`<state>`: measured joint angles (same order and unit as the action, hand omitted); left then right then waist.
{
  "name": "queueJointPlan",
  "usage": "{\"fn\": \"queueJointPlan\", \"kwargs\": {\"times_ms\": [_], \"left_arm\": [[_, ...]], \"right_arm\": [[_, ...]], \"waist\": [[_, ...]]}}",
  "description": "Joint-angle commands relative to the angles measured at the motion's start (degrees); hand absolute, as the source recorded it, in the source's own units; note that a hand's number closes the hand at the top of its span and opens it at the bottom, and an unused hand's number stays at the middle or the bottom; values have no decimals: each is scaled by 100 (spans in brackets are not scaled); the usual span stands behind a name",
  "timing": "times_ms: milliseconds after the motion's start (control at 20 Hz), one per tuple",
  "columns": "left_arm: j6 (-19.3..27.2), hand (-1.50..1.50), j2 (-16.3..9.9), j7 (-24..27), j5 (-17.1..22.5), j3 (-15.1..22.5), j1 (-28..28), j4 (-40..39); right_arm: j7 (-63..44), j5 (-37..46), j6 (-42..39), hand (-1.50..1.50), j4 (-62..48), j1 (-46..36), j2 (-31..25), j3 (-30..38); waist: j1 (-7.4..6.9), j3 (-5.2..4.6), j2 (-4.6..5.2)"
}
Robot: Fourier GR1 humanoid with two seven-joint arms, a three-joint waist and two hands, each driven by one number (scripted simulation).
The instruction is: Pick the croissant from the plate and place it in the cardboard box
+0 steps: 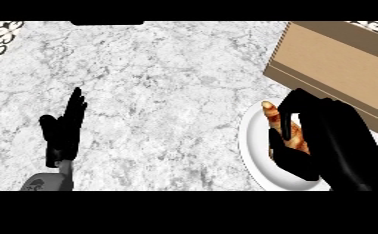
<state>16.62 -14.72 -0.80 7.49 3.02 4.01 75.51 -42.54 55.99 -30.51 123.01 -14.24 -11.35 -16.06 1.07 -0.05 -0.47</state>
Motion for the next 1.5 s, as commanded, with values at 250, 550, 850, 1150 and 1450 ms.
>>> {"fn": "queueJointPlan", "kwargs": {"times_ms": [250, 550, 850, 1150, 1450], "left_arm": [[-287, 0, -62, 42, -11, -143, 84, -87], [-298, 0, 42, -20, -100, -131, 183, 1], [-130, 0, 220, -89, -345, -31, 182, 8], [-265, 0, 248, 184, -250, -250, 235, -357], [-104, 0, 370, -255, -447, -140, 441, -172]], "right_arm": [[-457, -989, -1325, 150, 1183, -799, -467, 1868], [369, -1015, -814, 150, -306, -1841, -1203, 2766], [1373, -1168, 19, 150, -1622, -1943, -1541, 3426], [2664, -1091, 1057, 150, -3596, -2060, -1800, 3666], [3582, -672, 2164, 150, -5162, -2237, -1751, 3403]], "waist": [[-78, 3, 36], [-135, 4, 51], [-156, 6, 61], [-186, 7, 82], [-181, 8, 77]]}}
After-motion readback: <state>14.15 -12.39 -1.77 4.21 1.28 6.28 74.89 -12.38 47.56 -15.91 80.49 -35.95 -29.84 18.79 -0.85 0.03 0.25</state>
